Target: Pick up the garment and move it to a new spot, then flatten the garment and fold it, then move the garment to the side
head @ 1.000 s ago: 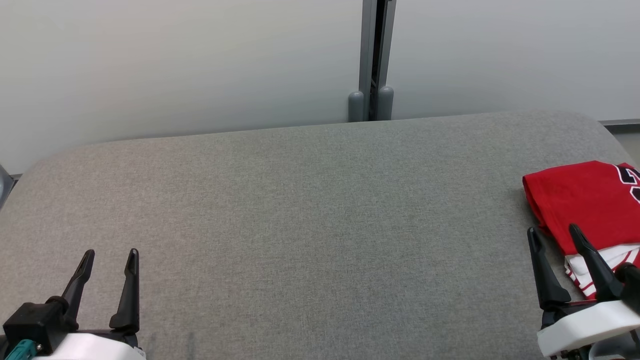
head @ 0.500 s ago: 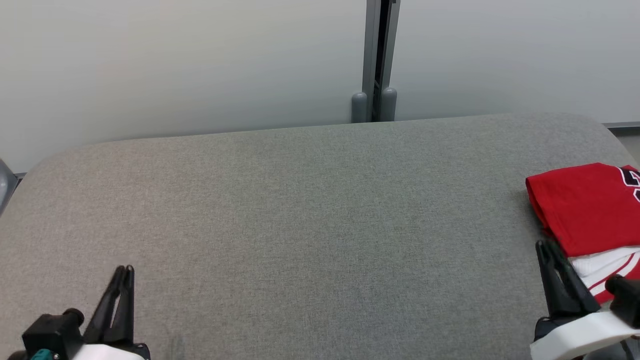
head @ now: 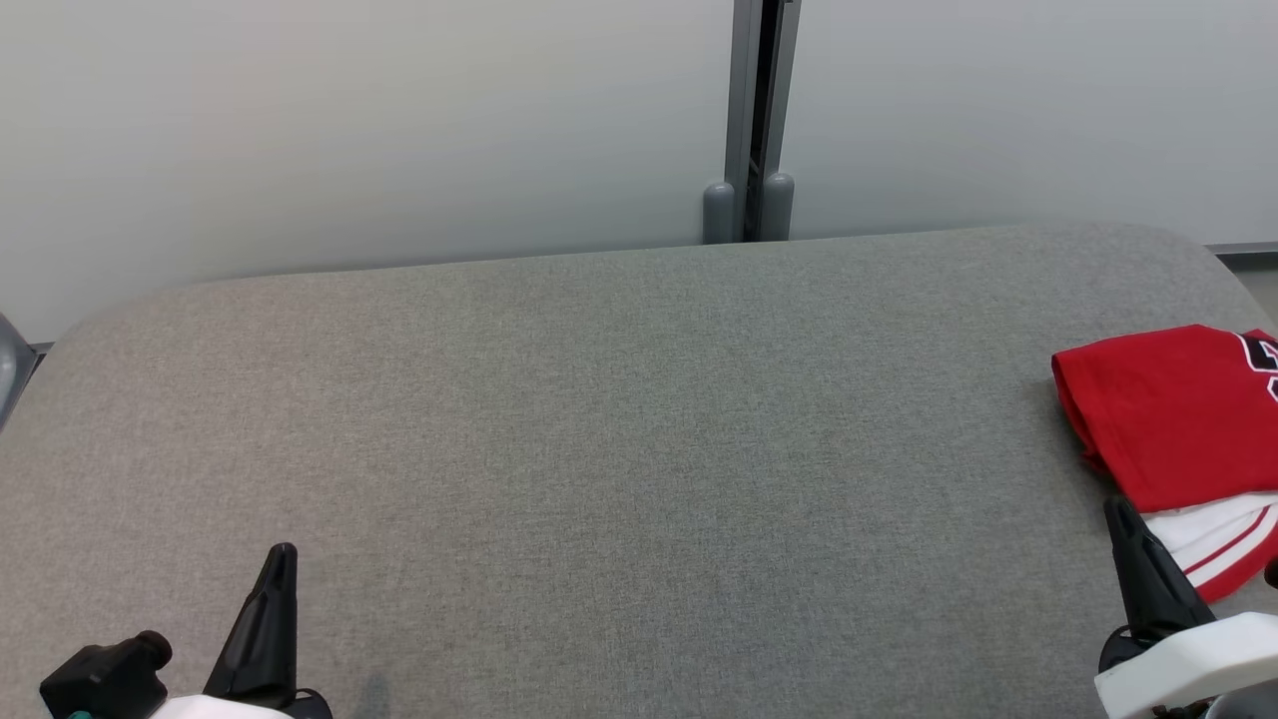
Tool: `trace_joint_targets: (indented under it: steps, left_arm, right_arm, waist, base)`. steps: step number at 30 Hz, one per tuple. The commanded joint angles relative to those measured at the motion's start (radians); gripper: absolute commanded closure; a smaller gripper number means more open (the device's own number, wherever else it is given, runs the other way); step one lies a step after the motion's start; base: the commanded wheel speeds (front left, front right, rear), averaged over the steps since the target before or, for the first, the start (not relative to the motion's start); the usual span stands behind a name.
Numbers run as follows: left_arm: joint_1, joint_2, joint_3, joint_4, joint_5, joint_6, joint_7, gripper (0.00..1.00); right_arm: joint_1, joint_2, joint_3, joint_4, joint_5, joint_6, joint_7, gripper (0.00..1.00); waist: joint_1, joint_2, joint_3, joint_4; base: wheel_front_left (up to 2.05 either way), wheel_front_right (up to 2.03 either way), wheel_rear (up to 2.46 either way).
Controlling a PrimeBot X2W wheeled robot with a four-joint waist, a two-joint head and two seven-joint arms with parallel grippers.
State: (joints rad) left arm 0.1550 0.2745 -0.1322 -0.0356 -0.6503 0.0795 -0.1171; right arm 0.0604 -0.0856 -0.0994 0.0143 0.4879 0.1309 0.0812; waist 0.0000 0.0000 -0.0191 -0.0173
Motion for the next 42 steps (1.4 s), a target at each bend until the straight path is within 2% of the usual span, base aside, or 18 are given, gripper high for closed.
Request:
trace_joint_targets:
  steps: [1,20,42]
  left_arm:
    - [-0.028,0.005,0.003,-0.010,-0.039,-0.011,-0.011,1.00]
    - [-0.044,-0.054,-0.020,0.013,-0.277,-0.063,-0.045,1.00]
    - [-0.057,-0.107,-0.040,0.033,-0.488,-0.109,-0.075,1.00]
  right_arm:
    - [-0.030,-0.007,-0.018,-0.006,0.046,0.000,0.014,1.00]
    - [-0.062,-0.004,-0.095,0.053,0.325,0.000,0.109,1.00]
    - [-0.090,-0.001,-0.166,0.107,0.573,0.000,0.197,1.00]
  waist:
    - [0.0000,0.0000,0.000,0.000]
    - [0.0000,0.0000,0.004,0.003]
    - [0.0000,0.0000,0.007,0.007]
  base:
    - [0.00,0.00,0.00]
    - [0.00,0.00,0.00]
    - [0.00,0.00,0.00]
